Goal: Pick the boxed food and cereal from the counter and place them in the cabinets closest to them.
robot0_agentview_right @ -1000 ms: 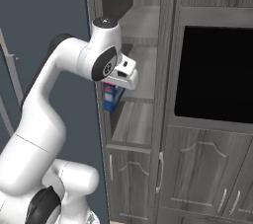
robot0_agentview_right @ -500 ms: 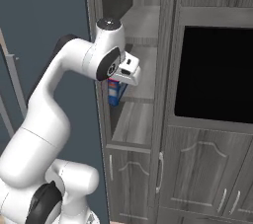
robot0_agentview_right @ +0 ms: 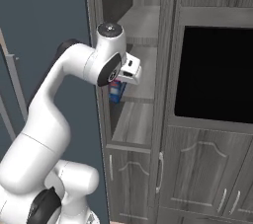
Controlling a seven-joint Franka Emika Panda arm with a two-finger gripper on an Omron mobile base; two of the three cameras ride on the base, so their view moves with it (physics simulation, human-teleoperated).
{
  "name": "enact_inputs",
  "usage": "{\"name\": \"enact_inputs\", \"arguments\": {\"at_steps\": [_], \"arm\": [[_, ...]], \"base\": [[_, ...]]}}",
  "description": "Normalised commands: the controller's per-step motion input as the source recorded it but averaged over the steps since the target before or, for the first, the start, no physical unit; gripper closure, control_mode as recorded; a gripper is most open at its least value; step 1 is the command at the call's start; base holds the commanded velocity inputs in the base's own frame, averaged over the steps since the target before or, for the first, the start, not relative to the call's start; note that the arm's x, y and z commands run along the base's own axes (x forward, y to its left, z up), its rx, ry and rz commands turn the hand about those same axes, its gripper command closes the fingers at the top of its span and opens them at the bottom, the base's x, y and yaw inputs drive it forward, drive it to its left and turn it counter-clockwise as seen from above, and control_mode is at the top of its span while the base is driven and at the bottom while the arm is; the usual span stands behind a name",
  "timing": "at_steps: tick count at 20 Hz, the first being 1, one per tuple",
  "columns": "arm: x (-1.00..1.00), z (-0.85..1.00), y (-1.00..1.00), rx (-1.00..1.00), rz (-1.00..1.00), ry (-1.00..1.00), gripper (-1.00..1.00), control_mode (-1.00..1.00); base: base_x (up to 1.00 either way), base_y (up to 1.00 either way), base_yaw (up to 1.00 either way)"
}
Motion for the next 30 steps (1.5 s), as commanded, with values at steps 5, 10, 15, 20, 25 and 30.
{"name": "enact_inputs", "arguments": {"at_steps": [5, 10, 15, 20, 25, 30], "arm": [[0.0, 0.0, 0.0, -0.04, 0.01, -0.04, 1.0, -1.0], [0.0, 0.0, 0.0, -0.03, 0.0, 0.0, 1.0, -1.0], [0.0, 0.0, -0.16, 0.0, 0.01, -0.02, 1.0, -1.0], [0.0, 0.0, -0.21, 0.0, 0.03, -0.04, 1.0, -1.0], [0.02, 0.0, 0.0, 0.0, 0.0, 0.0, 1.0, -1.0], [0.26, 0.0, 0.0, 0.0, 0.0, 0.0, 1.0, -1.0]], "base": [[0.0, 0.0, 0.0], [0.0, 0.0, 0.0], [0.0, 0.0, 0.0], [0.0, 0.0, 0.0], [0.0, 0.0, 0.0], [0.0, 0.0, 0.0]]}}
